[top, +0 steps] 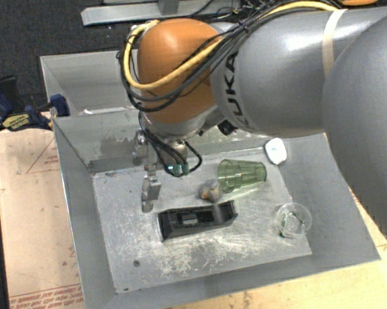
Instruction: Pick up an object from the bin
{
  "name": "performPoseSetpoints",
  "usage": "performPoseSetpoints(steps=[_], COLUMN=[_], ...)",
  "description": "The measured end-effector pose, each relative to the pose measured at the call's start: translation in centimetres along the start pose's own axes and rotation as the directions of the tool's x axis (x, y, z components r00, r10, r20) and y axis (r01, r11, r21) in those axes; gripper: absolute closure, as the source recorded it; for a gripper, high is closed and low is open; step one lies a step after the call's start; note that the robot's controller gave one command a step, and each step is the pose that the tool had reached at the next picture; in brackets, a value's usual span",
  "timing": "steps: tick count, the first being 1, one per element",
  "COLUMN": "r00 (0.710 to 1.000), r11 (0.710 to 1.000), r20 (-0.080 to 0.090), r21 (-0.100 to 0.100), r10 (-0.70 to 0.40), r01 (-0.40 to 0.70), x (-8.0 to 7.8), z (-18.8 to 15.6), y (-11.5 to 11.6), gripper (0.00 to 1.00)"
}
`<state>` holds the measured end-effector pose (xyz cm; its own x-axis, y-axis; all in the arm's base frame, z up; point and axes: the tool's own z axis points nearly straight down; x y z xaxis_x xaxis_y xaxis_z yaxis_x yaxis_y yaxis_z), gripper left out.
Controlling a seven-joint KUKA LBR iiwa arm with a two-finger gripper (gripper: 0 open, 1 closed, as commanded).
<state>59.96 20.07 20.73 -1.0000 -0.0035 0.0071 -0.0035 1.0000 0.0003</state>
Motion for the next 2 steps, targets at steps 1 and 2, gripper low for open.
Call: performPoseSetpoints(steps=[1, 2], r00=[1.0, 0.998], r11=[1.0, 0.998], r20=[0.008, 0.011], r21=[-0.002, -0.001], r10=[0.003, -0.057], r01=[-0.003, 0.057], x=[-0.2, 4.7], z=[-0.5, 2.6], y=[-0.1, -2.0], gripper=[0.0, 0.0])
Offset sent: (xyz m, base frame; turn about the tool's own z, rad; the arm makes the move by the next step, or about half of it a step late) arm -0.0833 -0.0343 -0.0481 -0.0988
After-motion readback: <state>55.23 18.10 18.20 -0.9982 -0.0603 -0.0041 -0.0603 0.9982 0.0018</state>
